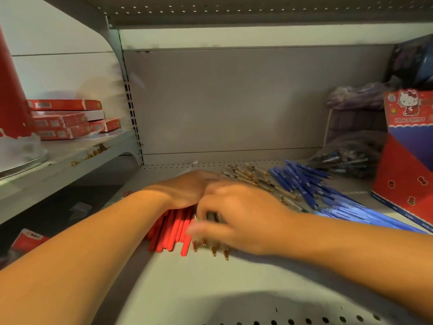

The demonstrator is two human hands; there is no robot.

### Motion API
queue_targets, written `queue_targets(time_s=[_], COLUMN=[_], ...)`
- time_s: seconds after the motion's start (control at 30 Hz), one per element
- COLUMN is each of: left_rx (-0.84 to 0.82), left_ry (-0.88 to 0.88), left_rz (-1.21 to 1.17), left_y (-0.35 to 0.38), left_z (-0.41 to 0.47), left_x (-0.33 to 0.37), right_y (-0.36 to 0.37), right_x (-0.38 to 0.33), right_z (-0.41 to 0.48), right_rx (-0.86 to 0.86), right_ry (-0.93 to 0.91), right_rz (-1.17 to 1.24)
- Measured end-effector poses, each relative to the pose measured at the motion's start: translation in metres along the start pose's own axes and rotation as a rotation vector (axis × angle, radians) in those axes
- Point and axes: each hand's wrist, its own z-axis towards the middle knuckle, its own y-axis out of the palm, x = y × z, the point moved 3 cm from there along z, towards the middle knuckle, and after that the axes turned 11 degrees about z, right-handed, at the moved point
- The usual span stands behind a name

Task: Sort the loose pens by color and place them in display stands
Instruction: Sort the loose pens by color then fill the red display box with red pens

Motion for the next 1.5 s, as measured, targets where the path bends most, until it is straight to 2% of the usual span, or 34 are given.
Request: queue_targets(time_s=[0.07, 0.17, 0.27, 0.5, 0.67, 0.77, 0.87, 0.93, 1.07, 1.17, 1.3, 1.4, 1.5], left_rx=[-0.036, -0.042, -0.058, -0.099, -0.097, -0.095, -0.087, -0.08, -0.081, -0.069, -0.018, 0.014, -0.006], left_ry=[-0.055, -0.075, -0.065, 0.017, -0.036, -0.029, -0.032, -0.042, -0.043, -0.032, -0.063, -0.099, -0.117], left_rz=[-0.023, -0.093, -0.09, -0.063, -0.035, -0.037, -0.057, -0.067, -0.067, -0.054, -0.016, 0.039, 0.108], left_y=[0.004, 0.01, 0.016, 0.018, 0.017, 0.017, 0.016, 0.016, 0.017, 0.015, 0.007, 0.002, -0.001], left_z=[0.0, 0.002, 0.002, 0.001, 0.002, 0.001, 0.002, 0.002, 0.004, 0.003, 0.001, 0.0, -0.002], left_x=[-0.001, 0.001, 0.004, 0.015, 0.015, 0.017, 0.019, 0.019, 0.019, 0.018, 0.008, -0.003, -0.007], right_y=[-0.018, -0.03, -0.025, -0.01, -0.014, -0.015, -0.015, -0.016, -0.016, -0.022, -0.04, -0.042, -0.032], right_x=[0.023, 0.065, 0.082, 0.073, 0.067, 0.067, 0.069, 0.071, 0.079, 0.091, 0.121, 0.15, 0.173], right_z=[-0.005, -0.021, -0.025, -0.013, -0.024, -0.03, -0.032, -0.031, -0.028, -0.02, 0.006, 0.034, 0.058], right_rx=[0.03, -0.156, -0.268, -0.153, -0.112, -0.129, -0.2, -0.214, -0.221, -0.228, -0.096, -0.031, -0.064], right_ry=[0.218, 0.61, 0.742, 0.756, 0.717, 0.783, 0.83, 0.807, 0.66, 0.629, 0.6, 0.67, 0.739], right_rz=[0.058, 0.006, 0.026, 0.291, 0.432, 0.573, 0.606, 0.574, 0.359, 0.225, 0.097, 0.068, 0.042])
